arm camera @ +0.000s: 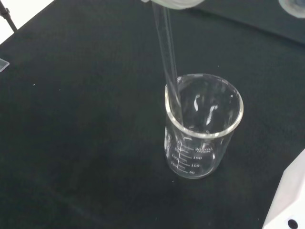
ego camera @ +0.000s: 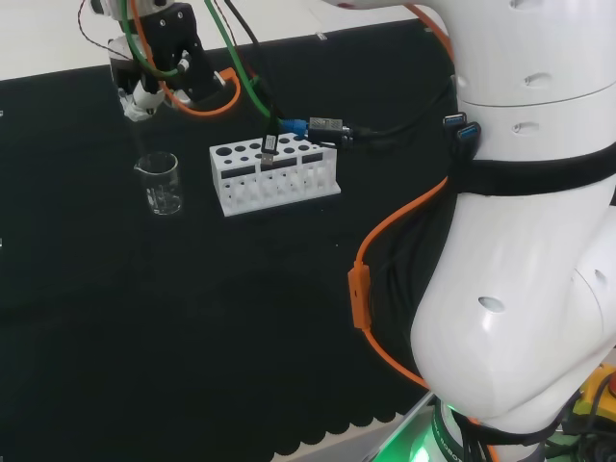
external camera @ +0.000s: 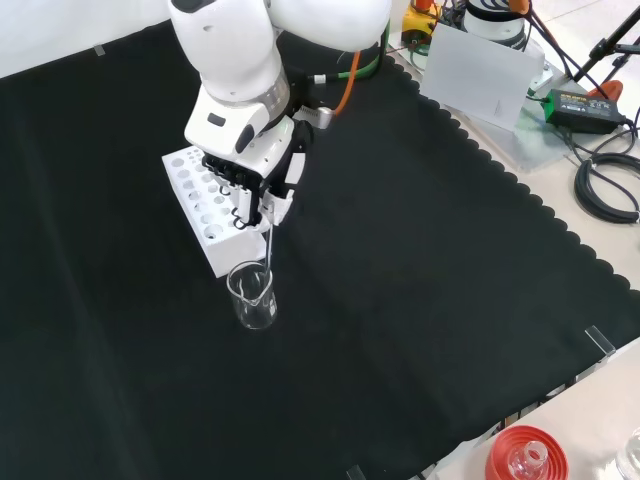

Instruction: Stir in the beaker to the left of the white test tube rack with the glass rod.

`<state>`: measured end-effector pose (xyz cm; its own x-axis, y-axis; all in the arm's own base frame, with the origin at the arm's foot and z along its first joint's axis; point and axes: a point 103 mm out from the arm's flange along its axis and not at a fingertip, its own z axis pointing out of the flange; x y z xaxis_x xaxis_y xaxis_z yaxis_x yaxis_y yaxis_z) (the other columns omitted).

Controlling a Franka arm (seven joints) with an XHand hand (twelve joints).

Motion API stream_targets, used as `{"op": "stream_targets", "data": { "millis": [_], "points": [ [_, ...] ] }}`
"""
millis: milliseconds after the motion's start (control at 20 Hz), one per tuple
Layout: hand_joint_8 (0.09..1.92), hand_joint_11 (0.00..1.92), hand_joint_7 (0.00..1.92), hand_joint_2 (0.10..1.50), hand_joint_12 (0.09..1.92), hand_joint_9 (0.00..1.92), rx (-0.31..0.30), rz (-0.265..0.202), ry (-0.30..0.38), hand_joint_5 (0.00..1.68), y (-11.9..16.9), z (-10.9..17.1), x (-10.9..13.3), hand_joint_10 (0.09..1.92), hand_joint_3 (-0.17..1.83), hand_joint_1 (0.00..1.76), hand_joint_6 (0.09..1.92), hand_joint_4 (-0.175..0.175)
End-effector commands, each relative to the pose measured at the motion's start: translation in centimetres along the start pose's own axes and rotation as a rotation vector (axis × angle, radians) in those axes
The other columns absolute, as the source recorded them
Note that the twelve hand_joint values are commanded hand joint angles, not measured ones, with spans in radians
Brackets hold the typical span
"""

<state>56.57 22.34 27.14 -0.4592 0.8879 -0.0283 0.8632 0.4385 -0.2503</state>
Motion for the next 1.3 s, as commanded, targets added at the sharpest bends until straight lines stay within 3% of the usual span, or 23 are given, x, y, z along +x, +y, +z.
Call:
{"op": "stream_targets", "data": {
  "millis": [50, 650, 1300],
  "points": [
    [0.59, 1.66, 1.6, 1.13, 0.54, 1.82, -0.003, -0.003, 0.009, 1.12, 0.3, -0.5, -0.7, 0.27, -0.17, 1.2, 0.81, -0.175],
    [0.59, 1.66, 1.61, 1.13, 0.55, 1.82, -0.012, 0.005, 0.004, 1.12, 0.5, -1.2, -1.1, 0.27, -0.17, 1.2, 0.81, -0.175],
    [0.59, 1.66, 1.61, 1.13, 0.55, 1.82, -0.024, 0.026, 0.023, 1.12, -0.4, -0.9, -3.1, 0.27, -0.17, 1.2, 0.81, -0.175]
  ]
}}
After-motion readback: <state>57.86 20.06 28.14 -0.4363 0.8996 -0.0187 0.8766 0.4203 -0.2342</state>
